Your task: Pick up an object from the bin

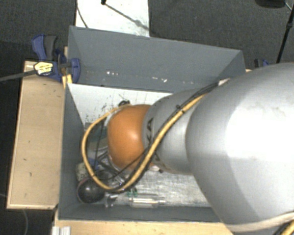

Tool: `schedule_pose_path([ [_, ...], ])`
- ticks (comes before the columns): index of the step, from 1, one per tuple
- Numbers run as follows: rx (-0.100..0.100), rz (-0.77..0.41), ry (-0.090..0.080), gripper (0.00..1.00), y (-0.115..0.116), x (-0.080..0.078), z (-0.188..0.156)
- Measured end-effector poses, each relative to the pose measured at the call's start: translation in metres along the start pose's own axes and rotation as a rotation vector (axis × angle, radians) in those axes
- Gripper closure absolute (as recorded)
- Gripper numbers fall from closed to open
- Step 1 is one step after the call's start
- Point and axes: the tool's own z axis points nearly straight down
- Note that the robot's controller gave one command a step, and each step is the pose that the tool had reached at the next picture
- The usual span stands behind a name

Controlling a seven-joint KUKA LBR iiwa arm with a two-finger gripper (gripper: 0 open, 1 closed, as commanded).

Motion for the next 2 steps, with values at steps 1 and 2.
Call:
schedule_pose_path([
  [1, -0.002, 0.002, 0.002, 1.00, 0.000, 0.001, 0.000],
  [2, -0.025, 0.014, -0.010, 1.00, -0.012, 0.000, -0.154],
])
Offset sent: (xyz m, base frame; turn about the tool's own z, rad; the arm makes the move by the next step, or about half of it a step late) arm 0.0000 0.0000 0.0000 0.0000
